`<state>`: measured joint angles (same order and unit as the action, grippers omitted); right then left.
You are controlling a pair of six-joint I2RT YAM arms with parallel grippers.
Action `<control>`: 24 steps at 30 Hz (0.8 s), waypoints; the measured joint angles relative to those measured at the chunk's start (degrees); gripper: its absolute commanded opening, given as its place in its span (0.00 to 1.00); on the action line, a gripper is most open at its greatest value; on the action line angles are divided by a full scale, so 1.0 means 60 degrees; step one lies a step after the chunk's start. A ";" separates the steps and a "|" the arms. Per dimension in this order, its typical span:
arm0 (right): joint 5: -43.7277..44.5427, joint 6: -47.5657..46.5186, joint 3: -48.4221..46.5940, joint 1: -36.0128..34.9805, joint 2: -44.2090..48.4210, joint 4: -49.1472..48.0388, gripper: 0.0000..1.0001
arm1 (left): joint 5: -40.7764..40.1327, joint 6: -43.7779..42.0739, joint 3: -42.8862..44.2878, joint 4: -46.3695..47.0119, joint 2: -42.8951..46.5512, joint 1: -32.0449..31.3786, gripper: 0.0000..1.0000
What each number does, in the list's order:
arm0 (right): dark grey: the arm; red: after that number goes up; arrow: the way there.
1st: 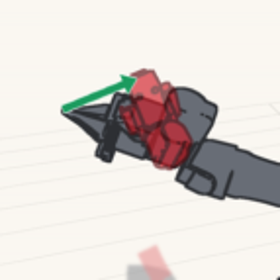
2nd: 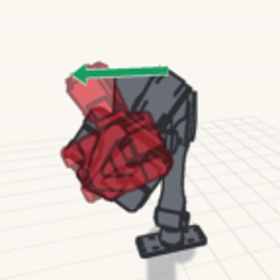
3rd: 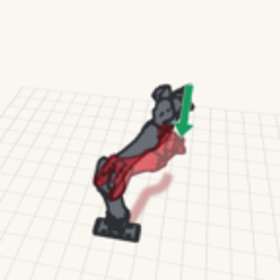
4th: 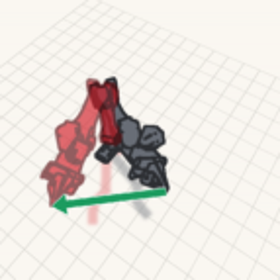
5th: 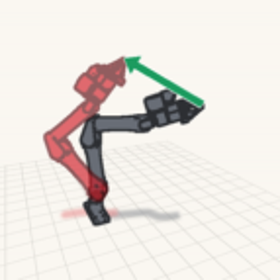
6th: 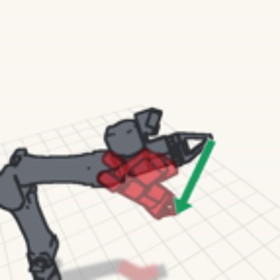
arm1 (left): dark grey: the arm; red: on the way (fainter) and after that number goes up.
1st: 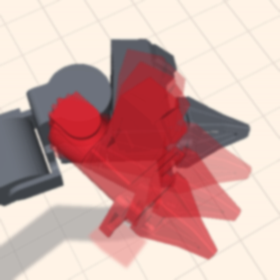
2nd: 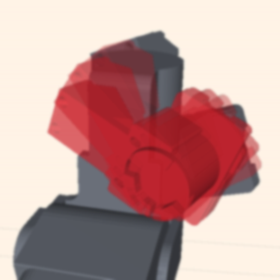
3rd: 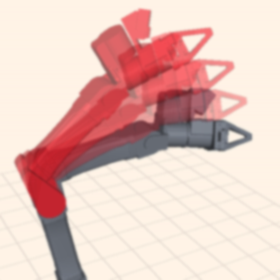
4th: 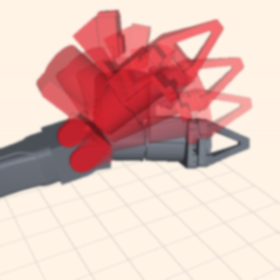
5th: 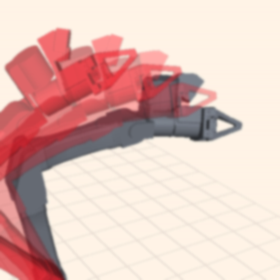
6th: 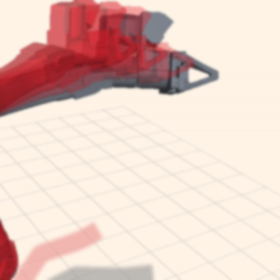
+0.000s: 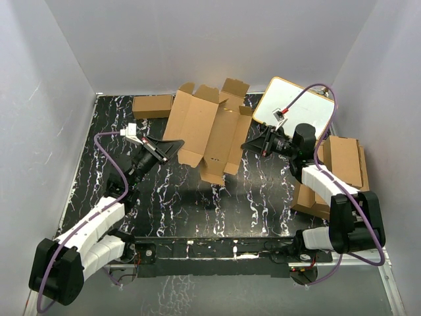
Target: Fold the paper box
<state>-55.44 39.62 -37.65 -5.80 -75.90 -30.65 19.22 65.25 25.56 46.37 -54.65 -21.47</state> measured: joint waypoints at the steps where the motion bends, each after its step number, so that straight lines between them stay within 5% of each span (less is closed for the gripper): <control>1: 0.0164 -0.0310 -0.0117 0.0000 -0.0058 0.0397 0.08 | -0.0062 -0.0142 0.0000 -0.0138 0.0000 0.0000 0.00; 15: 0.0820 -0.2000 -0.0459 -0.0197 -0.0838 0.2251 0.12 | -0.0423 -0.0616 -0.1457 -0.0517 -0.1013 0.0000 0.00; 24: 0.0780 -0.2477 -0.0459 -0.0262 -0.1847 0.2222 0.27 | -0.0459 -0.1045 -0.1519 -0.1005 -0.0849 -0.0004 0.00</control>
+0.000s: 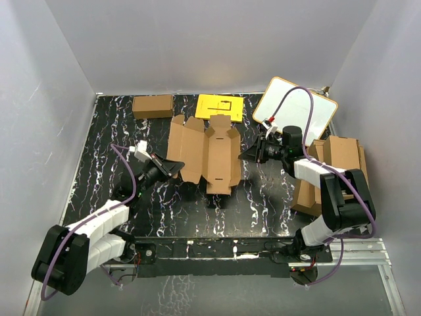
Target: Fold the paper box
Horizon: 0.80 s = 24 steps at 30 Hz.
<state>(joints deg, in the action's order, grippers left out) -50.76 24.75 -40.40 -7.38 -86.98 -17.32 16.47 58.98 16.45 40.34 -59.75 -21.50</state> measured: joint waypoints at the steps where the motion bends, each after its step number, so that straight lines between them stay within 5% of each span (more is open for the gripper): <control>1: -0.0015 -0.0073 0.0000 -0.0015 -0.0066 0.0000 0.30 | 0.0004 -0.0102 0.0000 -0.0127 0.0004 0.0000 0.00; 7: -0.0284 -0.0969 -0.0007 -0.0076 -0.0233 0.0226 0.54 | 0.0029 -0.0918 0.0033 -0.1016 0.0004 0.0004 0.00; 13: -0.0805 -0.3858 -0.0965 -0.0091 -0.0229 0.2215 0.71 | 0.0459 -0.2583 0.0863 -0.2867 -0.0011 0.0004 0.00; 24: -0.2809 -0.9814 -0.4018 -0.0091 0.0514 0.5880 0.85 | 0.1832 -0.6524 0.3654 -0.6342 0.1173 0.0004 0.00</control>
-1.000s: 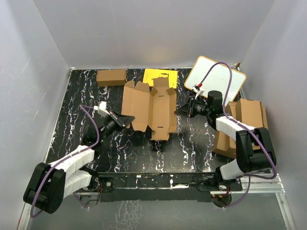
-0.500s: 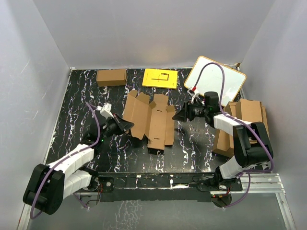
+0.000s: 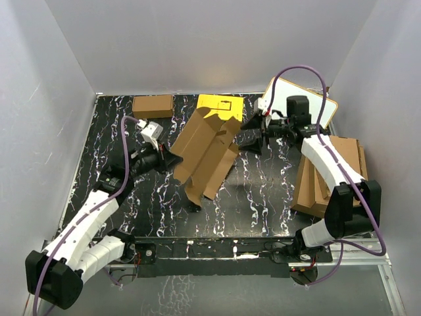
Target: Fold the paper box
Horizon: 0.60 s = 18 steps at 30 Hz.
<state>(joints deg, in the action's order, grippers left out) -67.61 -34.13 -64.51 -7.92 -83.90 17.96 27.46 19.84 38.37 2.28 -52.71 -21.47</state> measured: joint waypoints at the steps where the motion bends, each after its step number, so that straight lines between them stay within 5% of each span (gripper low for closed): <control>1: -0.0073 -0.0364 -0.0328 0.0000 0.0015 0.0280 0.85 | 0.0219 -0.0444 0.0372 -0.0251 0.0011 0.0000 0.00; 10: 0.0073 -0.3351 -0.3424 0.0000 0.0015 0.3796 0.64 | 0.2171 -0.4812 0.2211 -0.2324 -0.0084 0.0000 0.00; 18: 0.0503 -0.5264 -0.3657 0.0000 0.0171 0.5756 0.58 | 0.3493 -0.6845 0.2098 -0.2514 -0.0291 0.0000 0.00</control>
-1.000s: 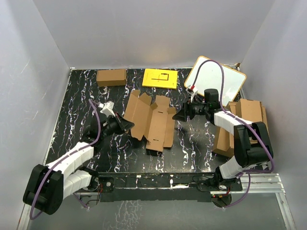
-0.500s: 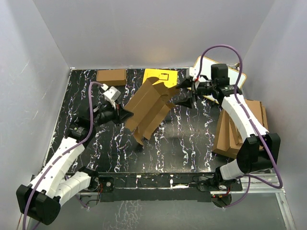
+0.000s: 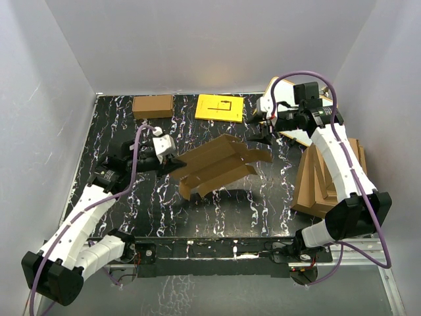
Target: Fold the paper box
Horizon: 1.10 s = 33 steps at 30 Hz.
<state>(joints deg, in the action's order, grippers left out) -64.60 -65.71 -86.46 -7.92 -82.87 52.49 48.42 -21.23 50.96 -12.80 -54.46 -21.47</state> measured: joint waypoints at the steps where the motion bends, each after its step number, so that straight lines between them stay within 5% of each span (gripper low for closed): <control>1: 0.0040 -0.0208 0.0000 0.0000 0.0000 0.0215 0.58 | 0.0102 -0.0135 -0.0084 0.0073 0.0004 0.0000 0.00; 21: 0.0051 -0.3362 0.0816 -0.0302 -0.0364 0.2703 0.62 | 0.1960 -0.0102 -0.1144 0.1628 -0.0069 0.0645 0.00; 29: -0.0066 -0.3552 0.0871 -0.0816 -0.0423 0.2736 0.59 | 0.2302 0.0066 -0.1147 0.1843 -0.0069 0.0739 0.00; 33: -0.0091 -0.3555 0.1115 -0.1056 -0.0430 0.2754 0.50 | 0.2328 0.0138 -0.1173 0.1887 -0.0076 0.0780 0.00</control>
<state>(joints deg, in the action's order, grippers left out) -65.14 -87.05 -79.77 -14.26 -85.45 69.01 62.39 -20.40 43.92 -1.48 -54.92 -16.80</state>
